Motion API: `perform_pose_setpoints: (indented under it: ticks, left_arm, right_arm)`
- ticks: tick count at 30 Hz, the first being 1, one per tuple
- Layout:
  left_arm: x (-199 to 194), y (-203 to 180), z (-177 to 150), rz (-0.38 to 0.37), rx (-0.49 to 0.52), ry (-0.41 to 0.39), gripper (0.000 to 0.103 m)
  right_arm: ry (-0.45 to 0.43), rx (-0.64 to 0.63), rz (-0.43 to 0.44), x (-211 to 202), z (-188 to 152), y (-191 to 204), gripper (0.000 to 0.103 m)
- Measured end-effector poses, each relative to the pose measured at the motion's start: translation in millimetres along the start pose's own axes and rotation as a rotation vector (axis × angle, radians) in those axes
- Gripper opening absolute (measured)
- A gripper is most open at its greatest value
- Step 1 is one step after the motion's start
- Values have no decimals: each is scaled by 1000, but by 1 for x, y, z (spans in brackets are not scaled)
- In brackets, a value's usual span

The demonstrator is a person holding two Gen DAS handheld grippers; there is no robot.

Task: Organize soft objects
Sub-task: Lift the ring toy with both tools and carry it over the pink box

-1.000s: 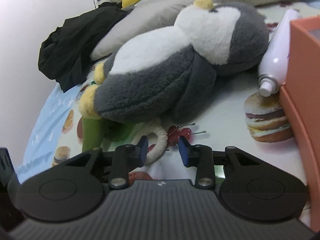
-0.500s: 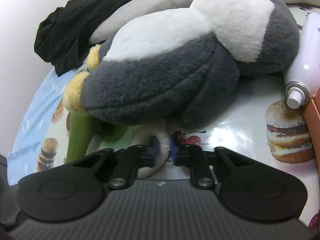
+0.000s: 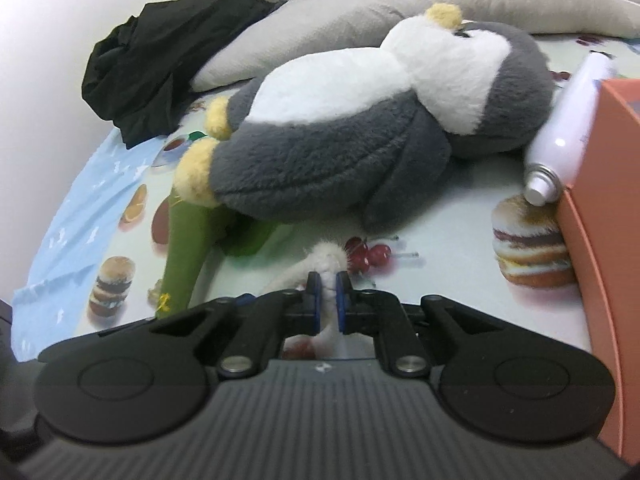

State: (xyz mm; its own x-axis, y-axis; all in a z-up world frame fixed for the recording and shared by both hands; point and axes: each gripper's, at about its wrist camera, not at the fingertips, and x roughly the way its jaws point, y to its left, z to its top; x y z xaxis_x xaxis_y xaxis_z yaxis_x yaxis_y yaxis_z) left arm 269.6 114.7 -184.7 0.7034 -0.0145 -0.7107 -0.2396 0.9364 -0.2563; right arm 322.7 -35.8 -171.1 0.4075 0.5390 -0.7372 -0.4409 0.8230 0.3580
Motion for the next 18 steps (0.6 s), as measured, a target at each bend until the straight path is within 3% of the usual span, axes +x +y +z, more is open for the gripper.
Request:
perform_pose_setpoints:
  ticks: [18]
  left_arm:
    - [-96,-49,-46,-69,61,-27,8]
  right_arm:
    - [-43,-26,-41,-108,-61,2,11]
